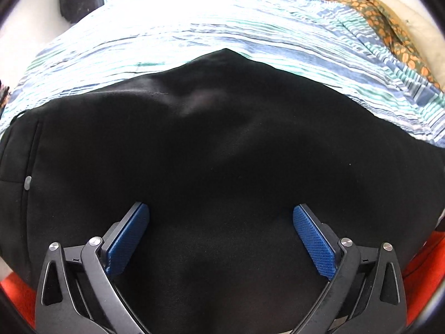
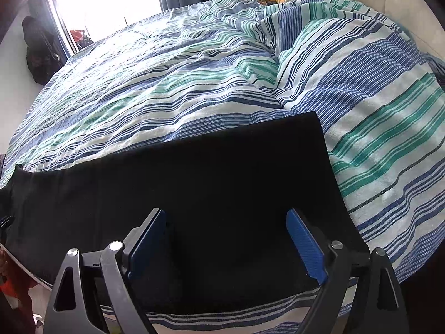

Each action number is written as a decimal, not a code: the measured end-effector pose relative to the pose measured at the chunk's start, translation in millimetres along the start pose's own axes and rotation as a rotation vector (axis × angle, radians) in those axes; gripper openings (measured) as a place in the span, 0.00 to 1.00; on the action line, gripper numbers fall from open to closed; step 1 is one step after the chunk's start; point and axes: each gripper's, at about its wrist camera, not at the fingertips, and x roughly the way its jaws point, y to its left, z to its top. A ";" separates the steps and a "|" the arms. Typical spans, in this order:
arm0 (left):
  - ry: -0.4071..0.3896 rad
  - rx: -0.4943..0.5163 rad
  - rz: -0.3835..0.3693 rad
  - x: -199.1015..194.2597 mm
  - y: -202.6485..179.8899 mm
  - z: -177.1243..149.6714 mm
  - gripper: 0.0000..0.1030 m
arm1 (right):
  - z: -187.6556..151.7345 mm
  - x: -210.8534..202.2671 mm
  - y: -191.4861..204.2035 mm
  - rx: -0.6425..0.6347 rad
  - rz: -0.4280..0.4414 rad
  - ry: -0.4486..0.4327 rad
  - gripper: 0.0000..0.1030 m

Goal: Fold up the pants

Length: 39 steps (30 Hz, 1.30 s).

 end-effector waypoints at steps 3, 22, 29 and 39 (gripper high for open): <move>0.002 -0.004 -0.001 -1.1 4.3 -1.5 0.99 | -4.5 -40.3 -0.3 0.027 -0.120 -0.163 0.85; -0.079 0.110 -0.095 -71.4 -73.1 18.0 0.98 | -85.1 -117.9 114.7 -0.383 -0.464 -0.424 1.00; -0.049 0.293 -0.184 -66.1 -155.4 37.5 0.98 | -85.1 -124.6 94.9 -0.281 -0.449 -0.437 1.00; -0.007 0.530 -0.142 -6.0 -298.7 66.2 0.98 | -81.1 -117.1 96.7 -0.292 -0.445 -0.404 1.00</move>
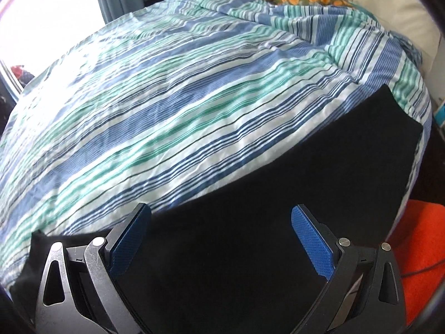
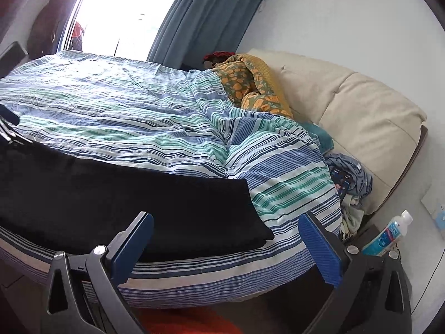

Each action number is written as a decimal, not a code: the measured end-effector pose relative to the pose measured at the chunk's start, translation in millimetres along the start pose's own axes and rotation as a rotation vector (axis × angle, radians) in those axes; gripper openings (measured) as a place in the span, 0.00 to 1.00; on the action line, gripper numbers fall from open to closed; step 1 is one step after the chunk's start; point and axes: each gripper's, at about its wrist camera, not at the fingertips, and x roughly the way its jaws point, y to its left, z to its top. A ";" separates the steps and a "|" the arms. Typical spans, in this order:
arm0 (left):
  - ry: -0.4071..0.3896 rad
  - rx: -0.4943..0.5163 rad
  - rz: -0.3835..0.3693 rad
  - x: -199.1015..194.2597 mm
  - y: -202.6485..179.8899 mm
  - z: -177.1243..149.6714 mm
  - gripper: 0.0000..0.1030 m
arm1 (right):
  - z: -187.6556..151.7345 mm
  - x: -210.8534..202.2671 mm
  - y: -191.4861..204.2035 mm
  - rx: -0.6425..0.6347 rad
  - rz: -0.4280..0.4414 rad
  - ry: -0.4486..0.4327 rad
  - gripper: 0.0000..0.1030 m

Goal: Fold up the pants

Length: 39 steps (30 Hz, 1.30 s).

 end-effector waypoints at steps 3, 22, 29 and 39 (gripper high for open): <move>0.017 0.013 0.012 17.7 -13.8 14.1 0.98 | -1.0 -0.3 2.4 -0.016 0.000 -0.002 1.00; 0.067 0.081 0.024 7.1 -38.8 -19.7 0.98 | -4.8 8.9 -19.1 0.069 0.010 0.037 1.00; 0.065 0.085 -0.008 -13.4 -41.0 -40.3 0.98 | -6.8 9.9 -25.9 0.107 0.016 0.050 1.00; 0.085 0.042 -0.062 -23.0 -41.1 -61.3 0.98 | -8.7 11.0 -32.7 0.148 0.025 0.060 1.00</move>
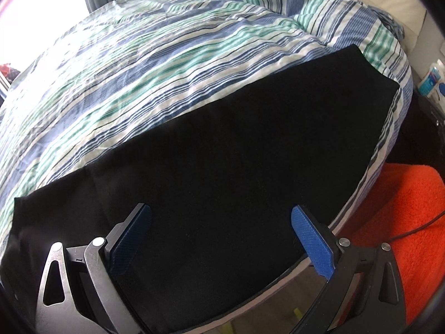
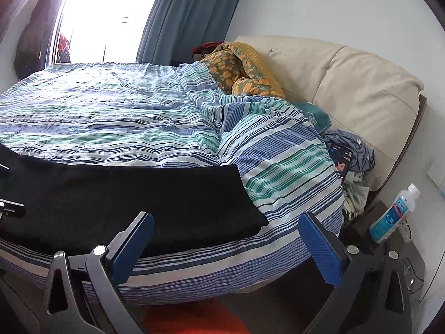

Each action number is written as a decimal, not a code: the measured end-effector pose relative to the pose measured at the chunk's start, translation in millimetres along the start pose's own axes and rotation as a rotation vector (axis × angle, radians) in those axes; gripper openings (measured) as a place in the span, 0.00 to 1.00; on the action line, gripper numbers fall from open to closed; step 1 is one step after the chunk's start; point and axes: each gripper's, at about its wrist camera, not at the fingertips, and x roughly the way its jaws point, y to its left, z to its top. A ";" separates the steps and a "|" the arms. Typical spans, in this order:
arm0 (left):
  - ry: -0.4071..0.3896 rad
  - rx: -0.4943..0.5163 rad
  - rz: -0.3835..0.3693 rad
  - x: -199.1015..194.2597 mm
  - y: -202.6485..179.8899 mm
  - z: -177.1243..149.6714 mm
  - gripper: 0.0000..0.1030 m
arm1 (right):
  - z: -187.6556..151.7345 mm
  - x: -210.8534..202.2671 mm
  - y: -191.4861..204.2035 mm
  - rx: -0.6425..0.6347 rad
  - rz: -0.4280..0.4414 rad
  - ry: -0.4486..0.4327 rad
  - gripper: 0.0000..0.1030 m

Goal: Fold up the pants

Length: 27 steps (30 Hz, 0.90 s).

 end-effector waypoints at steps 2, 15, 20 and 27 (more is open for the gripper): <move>0.007 0.030 0.001 2.0 -8.5 -4.7 0.98 | 0.5 0.7 -0.7 0.006 0.002 0.003 1.00; 0.041 0.059 0.011 32.8 -28.7 -6.3 1.00 | -0.3 9.0 -30.3 0.153 0.161 0.022 1.00; 0.040 0.056 0.010 32.5 -29.9 -5.5 1.00 | -19.3 50.1 -126.9 0.664 0.451 0.044 1.00; 0.037 0.042 0.010 31.2 -26.6 -10.8 1.00 | -58.6 116.2 -148.1 1.099 0.841 0.182 0.84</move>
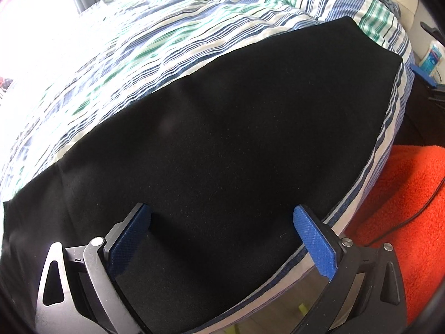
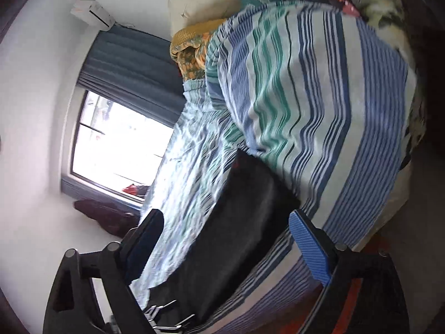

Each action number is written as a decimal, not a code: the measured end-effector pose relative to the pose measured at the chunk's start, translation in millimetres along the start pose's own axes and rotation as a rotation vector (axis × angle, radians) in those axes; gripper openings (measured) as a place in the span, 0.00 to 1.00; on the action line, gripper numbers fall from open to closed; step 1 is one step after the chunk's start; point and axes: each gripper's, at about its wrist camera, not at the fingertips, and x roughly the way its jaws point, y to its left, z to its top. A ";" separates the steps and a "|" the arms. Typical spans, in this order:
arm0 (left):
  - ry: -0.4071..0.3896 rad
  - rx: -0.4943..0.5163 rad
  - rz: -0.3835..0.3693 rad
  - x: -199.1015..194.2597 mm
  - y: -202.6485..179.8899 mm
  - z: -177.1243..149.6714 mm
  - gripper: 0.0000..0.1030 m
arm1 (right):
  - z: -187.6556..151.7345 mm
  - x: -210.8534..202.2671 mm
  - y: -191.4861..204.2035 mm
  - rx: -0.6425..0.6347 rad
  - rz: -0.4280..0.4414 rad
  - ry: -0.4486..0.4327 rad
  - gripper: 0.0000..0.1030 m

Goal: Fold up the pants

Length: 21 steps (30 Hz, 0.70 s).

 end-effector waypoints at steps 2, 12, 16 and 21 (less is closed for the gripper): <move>0.005 -0.001 0.000 -0.3 -0.1 0.4 1.00 | -2.5 12.4 -5.0 0.035 0.026 0.025 0.82; 0.003 -0.006 0.006 5.4 0.2 2.9 1.00 | -0.3 43.2 -22.1 0.114 -0.115 0.058 0.80; 0.003 -0.007 0.006 5.9 -0.4 2.4 1.00 | 9.0 69.7 -31.2 0.148 -0.113 0.110 0.72; -0.004 -0.013 0.008 6.7 -0.6 0.2 1.00 | 4.0 69.8 -41.5 0.180 -0.186 0.064 0.15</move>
